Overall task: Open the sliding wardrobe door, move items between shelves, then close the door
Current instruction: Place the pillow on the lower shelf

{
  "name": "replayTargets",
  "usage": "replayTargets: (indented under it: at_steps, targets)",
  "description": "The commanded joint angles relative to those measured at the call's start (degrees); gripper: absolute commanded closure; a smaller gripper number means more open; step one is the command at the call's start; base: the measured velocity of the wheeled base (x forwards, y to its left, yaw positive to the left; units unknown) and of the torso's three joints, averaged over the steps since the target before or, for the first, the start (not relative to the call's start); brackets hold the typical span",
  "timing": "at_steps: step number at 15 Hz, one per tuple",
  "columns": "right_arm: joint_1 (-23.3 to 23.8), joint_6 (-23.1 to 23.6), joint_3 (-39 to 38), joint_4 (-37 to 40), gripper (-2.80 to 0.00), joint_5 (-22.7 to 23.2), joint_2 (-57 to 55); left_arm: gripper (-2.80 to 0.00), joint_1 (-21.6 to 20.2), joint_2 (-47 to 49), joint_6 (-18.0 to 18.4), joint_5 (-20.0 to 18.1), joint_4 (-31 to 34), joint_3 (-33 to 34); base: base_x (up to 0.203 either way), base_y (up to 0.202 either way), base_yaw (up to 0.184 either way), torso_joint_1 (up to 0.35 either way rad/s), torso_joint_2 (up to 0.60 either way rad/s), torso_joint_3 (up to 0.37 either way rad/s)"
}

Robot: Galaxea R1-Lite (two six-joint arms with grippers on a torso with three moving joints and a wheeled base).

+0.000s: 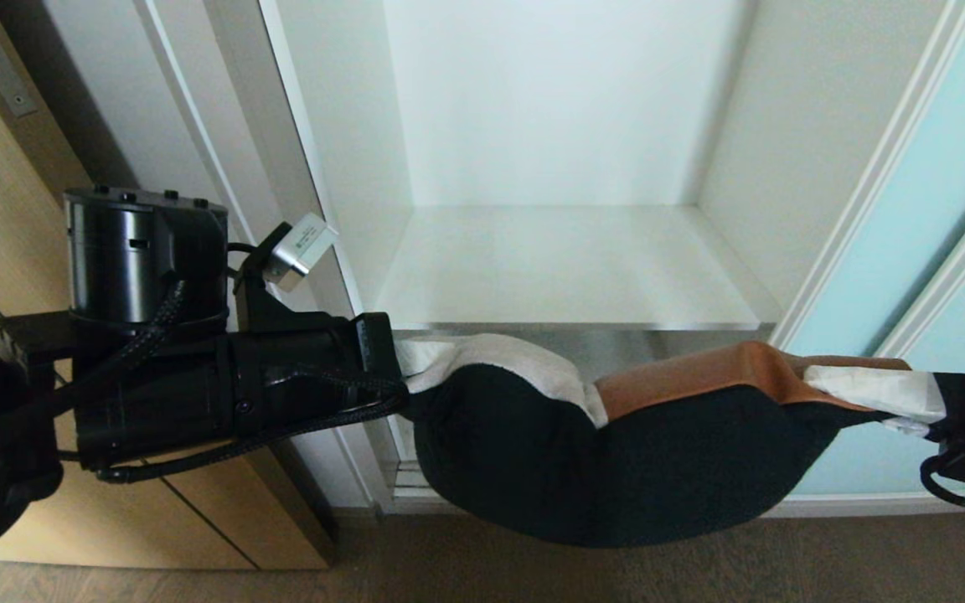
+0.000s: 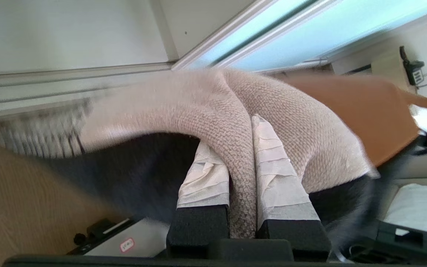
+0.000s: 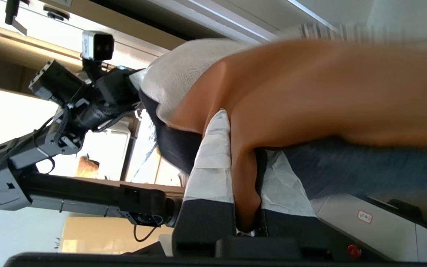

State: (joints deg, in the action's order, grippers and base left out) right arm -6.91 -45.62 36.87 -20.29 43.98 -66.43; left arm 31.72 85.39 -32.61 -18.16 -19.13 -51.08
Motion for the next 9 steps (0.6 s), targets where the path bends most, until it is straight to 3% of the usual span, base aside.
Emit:
replayTargets:
  at_steps: [1, 9]
  targets:
    - [0.0, -0.2, -0.4, -0.3, 0.0, 0.3, -1.9, 0.0, 0.6, -0.7, -0.3, -0.1, 0.0, 1.0, 0.0, 0.0, 0.0, 0.0, 0.0, 0.0]
    - [-1.9, -0.2, -0.7, -0.4, 0.0, 0.3, -3.1, 0.0, 1.5, 1.9, -0.9, 0.9, -0.7, 3.7, 0.0, 0.0, 0.0, 0.0, 0.0, 0.0]
